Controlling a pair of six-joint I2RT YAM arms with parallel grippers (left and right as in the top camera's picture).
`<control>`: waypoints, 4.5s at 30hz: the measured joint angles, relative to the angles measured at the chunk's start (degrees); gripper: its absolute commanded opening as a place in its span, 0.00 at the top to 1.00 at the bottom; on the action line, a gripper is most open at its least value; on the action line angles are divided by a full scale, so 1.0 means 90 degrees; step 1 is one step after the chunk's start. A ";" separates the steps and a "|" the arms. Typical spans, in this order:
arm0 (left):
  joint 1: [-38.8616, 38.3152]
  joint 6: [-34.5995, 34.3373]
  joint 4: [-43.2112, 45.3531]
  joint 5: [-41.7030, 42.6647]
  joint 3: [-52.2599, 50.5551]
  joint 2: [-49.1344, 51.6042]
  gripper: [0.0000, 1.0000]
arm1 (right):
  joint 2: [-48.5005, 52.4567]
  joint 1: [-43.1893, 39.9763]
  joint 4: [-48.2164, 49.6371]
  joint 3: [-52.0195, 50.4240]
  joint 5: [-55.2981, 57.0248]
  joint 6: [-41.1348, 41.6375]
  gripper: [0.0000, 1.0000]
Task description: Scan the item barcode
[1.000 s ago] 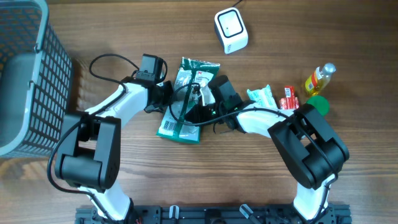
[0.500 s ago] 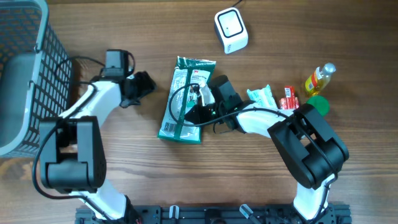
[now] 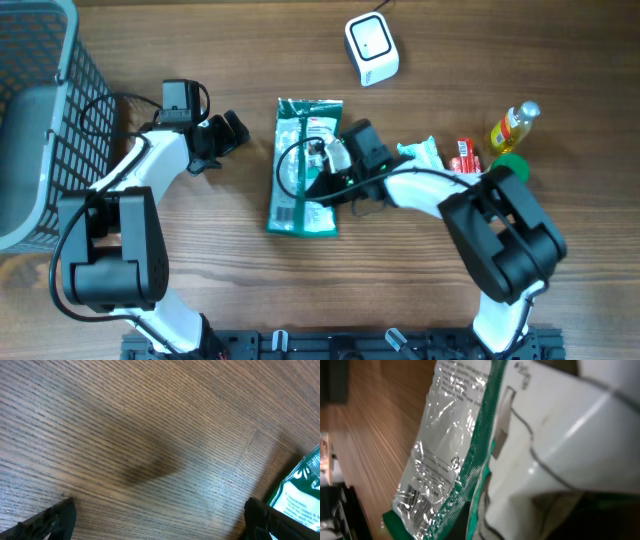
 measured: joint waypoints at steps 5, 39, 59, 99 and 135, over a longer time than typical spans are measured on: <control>0.0000 0.0000 0.0005 0.0002 0.0002 0.0000 0.00 | -0.0576 -0.0274 -0.2487 0.0959 0.0631 -0.1452 0.96; 0.0000 0.0000 0.0000 0.0002 0.0002 0.0000 0.00 | -0.0534 -0.0284 0.0600 0.3480 0.6557 -0.9617 0.96; 0.0000 0.0000 0.0002 0.0002 0.0002 0.0000 0.00 | 0.0954 -0.0284 0.1537 0.3480 0.7361 -0.9889 0.96; 0.0000 0.0000 0.0002 0.0002 0.0000 0.0000 0.00 | 0.1149 -0.0335 0.0784 0.3480 0.6861 -0.8459 0.96; 0.0000 0.0000 0.0000 0.0002 0.0002 0.0000 0.00 | -0.1180 -0.0848 -0.6800 0.2232 0.4231 -0.0699 0.74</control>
